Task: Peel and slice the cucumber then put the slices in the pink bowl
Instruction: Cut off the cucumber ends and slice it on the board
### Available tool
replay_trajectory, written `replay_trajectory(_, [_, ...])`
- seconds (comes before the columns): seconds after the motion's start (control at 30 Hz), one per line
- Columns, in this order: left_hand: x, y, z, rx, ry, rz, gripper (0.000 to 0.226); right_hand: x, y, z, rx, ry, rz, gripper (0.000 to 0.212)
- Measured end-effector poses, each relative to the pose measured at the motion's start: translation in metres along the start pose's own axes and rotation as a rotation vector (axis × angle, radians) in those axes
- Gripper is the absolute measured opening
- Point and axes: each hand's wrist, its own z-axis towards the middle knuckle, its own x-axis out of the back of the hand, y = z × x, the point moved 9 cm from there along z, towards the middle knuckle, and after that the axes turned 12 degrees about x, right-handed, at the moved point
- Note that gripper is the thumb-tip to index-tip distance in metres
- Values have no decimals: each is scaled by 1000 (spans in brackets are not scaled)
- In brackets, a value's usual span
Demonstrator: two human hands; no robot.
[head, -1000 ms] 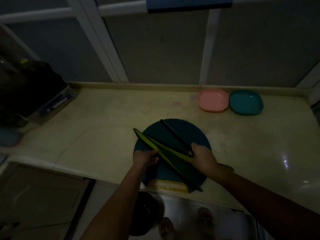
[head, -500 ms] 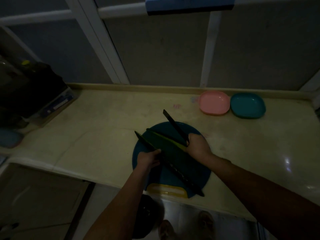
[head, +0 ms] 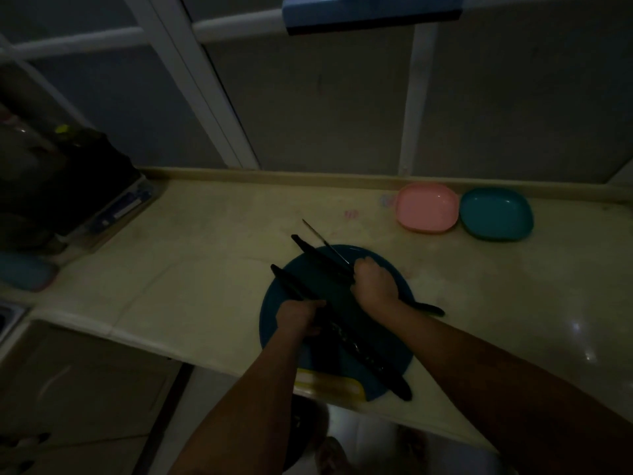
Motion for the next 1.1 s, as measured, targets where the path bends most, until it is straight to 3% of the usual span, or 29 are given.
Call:
replay_trajectory(0.23, [-6, 5, -1, 17, 27, 63, 31, -2, 5, -11, 40, -52, 328, 27])
replay_trajectory(0.33, [-9, 3, 5, 47, 7, -2, 30, 18, 24, -23, 40, 3, 355, 34])
replay_trajectory(0.43, [-10, -1, 16, 48, -46, -74, 44, 37, 51, -42, 12, 57, 379, 38])
replay_trajectory(0.53, [-12, -9, 15, 30, -96, -192, 35, 46, 72, -62, -24, 89, 402, 34])
replay_trajectory(0.63, [-16, -6, 6, -23, -106, -110, 34, 44, 88, -79, -62, 91, 427, 32])
replay_trajectory(0.7, [-17, 0, -8, -11, -94, 62, 40, 43, 98, -88, -91, 110, 445, 30])
replay_trajectory(0.73, [-14, 9, -14, -76, -27, 283, 37, 43, 101, -92, -97, 123, 449, 30])
replay_trajectory(0.8, [-6, 35, -34, -325, 221, 767, 22, 42, 104, -99, -103, 127, 447, 28])
replay_trajectory(0.87, [-8, 52, -50, -598, 398, 1025, 24, 39, 103, -102, -100, 113, 447, 23])
replay_trajectory(0.97, [-29, 42, -43, -801, 308, 1212, 58, 36, 95, -101, -52, 77, 432, 31])
replay_trajectory(1.1, [-30, 28, -34, -824, 270, 1140, 55, 34, 90, -97, -9, 46, 437, 33])
